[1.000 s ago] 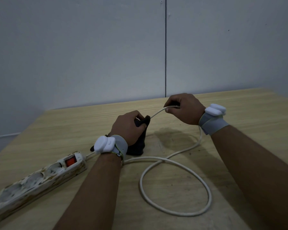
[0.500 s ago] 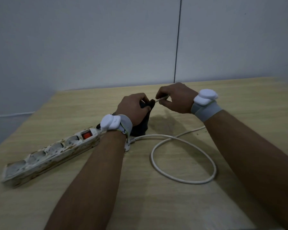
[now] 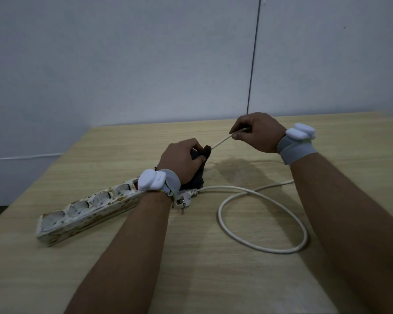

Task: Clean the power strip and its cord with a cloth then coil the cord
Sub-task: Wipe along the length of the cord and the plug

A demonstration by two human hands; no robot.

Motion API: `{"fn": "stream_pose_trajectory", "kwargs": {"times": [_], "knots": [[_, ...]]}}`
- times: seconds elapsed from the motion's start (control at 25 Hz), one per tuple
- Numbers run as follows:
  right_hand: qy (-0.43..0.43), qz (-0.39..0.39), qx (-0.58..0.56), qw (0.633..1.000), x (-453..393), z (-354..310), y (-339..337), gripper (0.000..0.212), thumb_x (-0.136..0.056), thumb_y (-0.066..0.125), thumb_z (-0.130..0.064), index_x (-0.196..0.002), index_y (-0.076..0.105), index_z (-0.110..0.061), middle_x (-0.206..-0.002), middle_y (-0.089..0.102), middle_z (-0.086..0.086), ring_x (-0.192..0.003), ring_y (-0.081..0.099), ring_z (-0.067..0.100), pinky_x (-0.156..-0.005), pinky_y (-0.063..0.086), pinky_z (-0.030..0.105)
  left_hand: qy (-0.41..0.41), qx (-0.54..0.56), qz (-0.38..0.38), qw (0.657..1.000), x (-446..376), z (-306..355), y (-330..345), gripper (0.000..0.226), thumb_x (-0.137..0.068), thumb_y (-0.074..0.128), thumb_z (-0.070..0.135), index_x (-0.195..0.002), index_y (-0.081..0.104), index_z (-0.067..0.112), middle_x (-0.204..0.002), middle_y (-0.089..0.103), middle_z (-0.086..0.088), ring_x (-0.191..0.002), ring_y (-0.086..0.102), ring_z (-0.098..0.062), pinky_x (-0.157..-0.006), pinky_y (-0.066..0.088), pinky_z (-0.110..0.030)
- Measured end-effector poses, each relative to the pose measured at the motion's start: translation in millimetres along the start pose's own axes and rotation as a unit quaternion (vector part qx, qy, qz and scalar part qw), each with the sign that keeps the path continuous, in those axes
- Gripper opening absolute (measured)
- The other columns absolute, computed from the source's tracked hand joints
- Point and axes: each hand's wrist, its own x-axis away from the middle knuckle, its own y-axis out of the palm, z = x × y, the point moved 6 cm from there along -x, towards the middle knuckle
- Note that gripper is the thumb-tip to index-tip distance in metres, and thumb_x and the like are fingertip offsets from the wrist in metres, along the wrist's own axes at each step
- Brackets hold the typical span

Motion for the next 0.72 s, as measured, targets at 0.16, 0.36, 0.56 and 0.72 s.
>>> {"fn": "stream_pose_trajectory", "kwargs": {"times": [0.16, 0.36, 0.56, 0.72], "knots": [[-0.01, -0.054, 0.056, 0.997, -1, -11, 10, 0.005, -0.082, 0.067, -0.029, -0.087, 0.068, -0.028, -0.078, 0.06, -0.016, -0.078, 0.06, 0.009, -0.069, 0.04, 0.021, 0.001, -0.003, 0.006, 1.0, 2, -1, 1, 0.01, -0.085, 0.065, 0.036, -0.093, 0.066, 0.029, -0.091, 0.07, 0.003, -0.087, 0.062, -0.024, -0.071, 0.054, -0.035], [-0.055, -0.051, 0.058, 0.995, 0, -26, 17, 0.008, -0.081, 0.069, -0.027, -0.09, 0.069, -0.026, -0.075, 0.06, -0.016, -0.068, 0.055, -0.001, -0.065, 0.038, 0.015, 0.01, 0.008, 0.03, 0.999, 1, -2, -12, 0.017, -0.086, 0.065, 0.035, -0.101, 0.069, 0.028, -0.1, 0.071, 0.003, -0.093, 0.064, -0.02, -0.081, 0.053, -0.032], [-0.038, -0.053, 0.039, 0.997, 1, -21, 23, 0.005, -0.083, 0.067, -0.028, -0.087, 0.067, -0.029, -0.072, 0.058, -0.018, -0.065, 0.052, -0.007, -0.06, 0.033, 0.009, 0.022, 0.065, 0.212, 0.975, 13, -7, -71, 0.024, -0.083, 0.063, 0.02, -0.103, 0.071, 0.029, -0.097, 0.073, 0.009, -0.09, 0.065, -0.009, -0.083, 0.044, -0.014], [-0.034, -0.04, 0.03, 0.998, 1, -24, 22, 0.003, -0.083, 0.066, -0.029, -0.086, 0.066, -0.031, -0.072, 0.058, -0.018, -0.066, 0.053, -0.007, -0.058, 0.033, 0.01, -0.017, 0.053, 0.225, 0.973, 19, -15, -79, 0.022, -0.082, 0.063, 0.021, -0.101, 0.074, 0.027, -0.095, 0.074, 0.007, -0.091, 0.067, -0.013, -0.084, 0.049, -0.02]]}}
